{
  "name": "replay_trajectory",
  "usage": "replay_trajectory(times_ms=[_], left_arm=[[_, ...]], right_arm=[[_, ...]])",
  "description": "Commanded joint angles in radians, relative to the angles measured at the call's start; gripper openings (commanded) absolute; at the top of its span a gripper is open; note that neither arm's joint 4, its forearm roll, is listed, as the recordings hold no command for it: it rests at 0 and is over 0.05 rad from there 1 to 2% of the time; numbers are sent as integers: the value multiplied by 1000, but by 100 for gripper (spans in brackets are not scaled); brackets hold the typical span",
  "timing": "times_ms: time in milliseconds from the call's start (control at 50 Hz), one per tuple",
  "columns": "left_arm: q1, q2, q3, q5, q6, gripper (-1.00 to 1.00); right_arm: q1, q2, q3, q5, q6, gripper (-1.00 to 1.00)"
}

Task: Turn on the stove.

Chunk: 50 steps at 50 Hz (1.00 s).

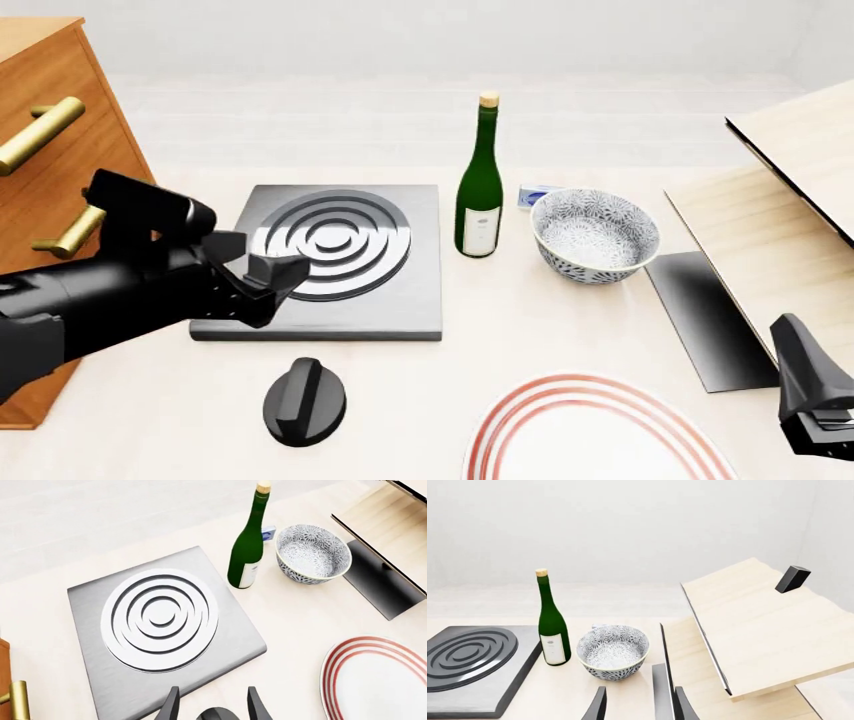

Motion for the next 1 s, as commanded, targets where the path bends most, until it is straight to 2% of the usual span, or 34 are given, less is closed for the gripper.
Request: replay_trajectory(times_ms=[20,100,180,260,400,480,580,740,1000], left_arm=[[-15,85,-29,-11,16,100],[-22,105,-33,-13,30,100],[-23,134,-37,-23,52,100],[-43,167,-34,-35,71,100],[-45,213,-22,-67,77,100],[-66,259,-8,-93,76,100],[-58,299,8,-125,78,100],[-57,343,10,-138,78,100],[-16,429,-11,-161,120,100]], right_arm=[[-1,3,0,0,8,100],[1,-4,0,0,-8,100],[-1,1,-1,4,8,100],[0,-4,-2,3,-6,100],[-1,1,-1,4,8,100],[0,-3,-1,2,-7,100],[-1,3,0,1,7,100],[0,-2,-2,1,-5,100],[-1,0,-1,1,0,100]])
